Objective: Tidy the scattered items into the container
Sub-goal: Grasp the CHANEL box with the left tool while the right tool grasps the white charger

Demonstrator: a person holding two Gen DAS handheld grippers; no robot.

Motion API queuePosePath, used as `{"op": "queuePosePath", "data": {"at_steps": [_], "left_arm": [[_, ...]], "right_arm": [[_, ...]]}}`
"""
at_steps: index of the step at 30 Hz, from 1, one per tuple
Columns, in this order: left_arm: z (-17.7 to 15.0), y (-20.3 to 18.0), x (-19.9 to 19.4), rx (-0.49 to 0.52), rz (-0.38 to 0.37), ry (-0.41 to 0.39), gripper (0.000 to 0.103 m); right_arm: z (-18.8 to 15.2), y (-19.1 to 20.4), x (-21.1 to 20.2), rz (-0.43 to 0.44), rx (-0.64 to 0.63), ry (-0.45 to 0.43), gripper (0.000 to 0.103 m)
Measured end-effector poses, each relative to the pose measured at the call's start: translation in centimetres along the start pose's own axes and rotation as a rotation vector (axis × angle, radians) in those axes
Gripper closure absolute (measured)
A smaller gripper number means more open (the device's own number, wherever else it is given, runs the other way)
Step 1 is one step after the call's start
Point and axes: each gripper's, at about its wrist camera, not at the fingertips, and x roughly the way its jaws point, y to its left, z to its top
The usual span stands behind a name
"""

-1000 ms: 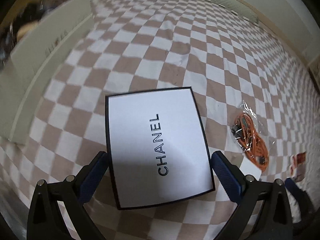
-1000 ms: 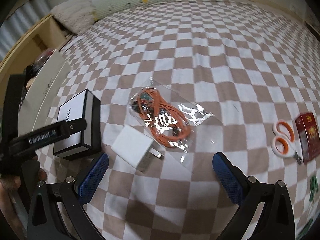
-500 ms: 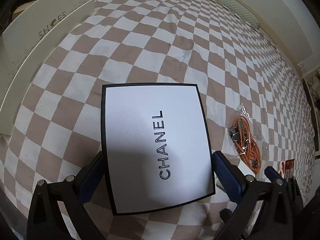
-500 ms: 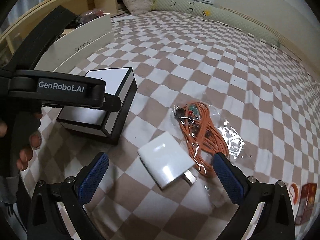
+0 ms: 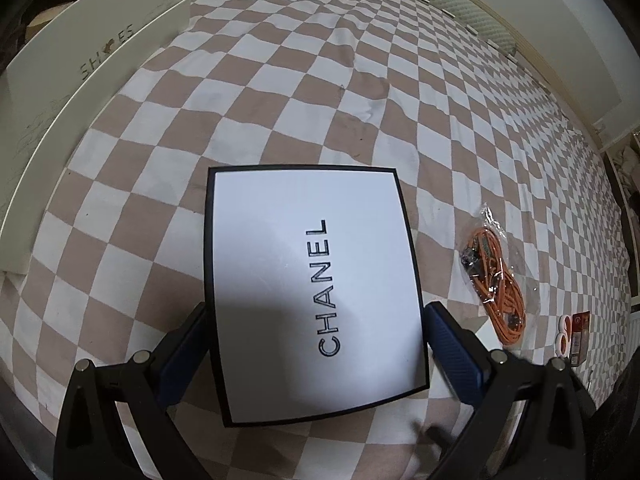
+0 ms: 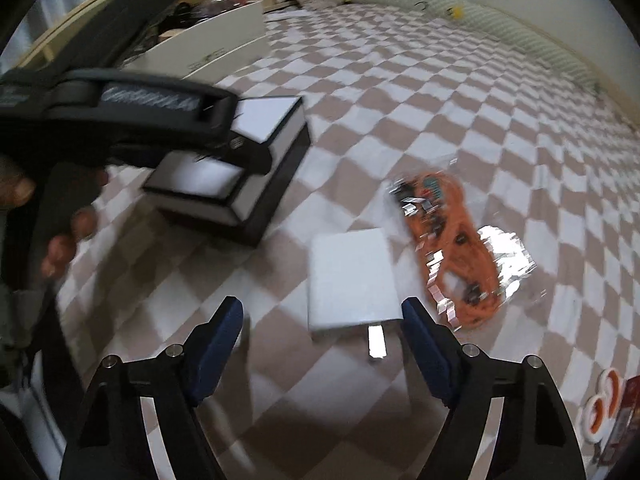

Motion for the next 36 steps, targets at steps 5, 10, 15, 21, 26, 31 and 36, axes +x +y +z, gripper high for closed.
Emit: {"op": "queuePosePath", "data": {"at_steps": [5,10,15,21,26,31,36], "left_arm": [[-0.3,0.1,-0.4,-0.008,0.015,0.009,0.003],[-0.9,0.6,-0.9,-0.015,0.018,0.019,0.003],[-1.7,0.8,-1.4,0.01,0.026,0.021,0.003],[-2.4,0.6,-1.6,0.038,0.041,0.017,0.003],[-2.6,1.8,-1.4,0.089,0.04,0.028,0.003],[-3.8,1.9,-0.9,0.136,0.083,0.043,0.003],[-5.1,2.6,-0.8,0.16,0.124,0.048,0.004]], "right_arm": [[0.0,0.8,-0.1,0.017,-0.006,0.031,0.022],[1.3,0.4,0.4,-0.067,0.087,0.014,0.022],[2.0,0.3,2.5,-0.138,0.152,0.041,0.039],[2.2,-0.8,2.4,-0.142,0.222,0.044,0.055],[2.4,-1.8,1.9,-0.134,0.282,0.045,0.056],[1.9,-1.5,1.7,-0.159,0.271,0.072,0.056],[0.9,-0.3,1.4,-0.175,0.26,0.098,0.057]]}}
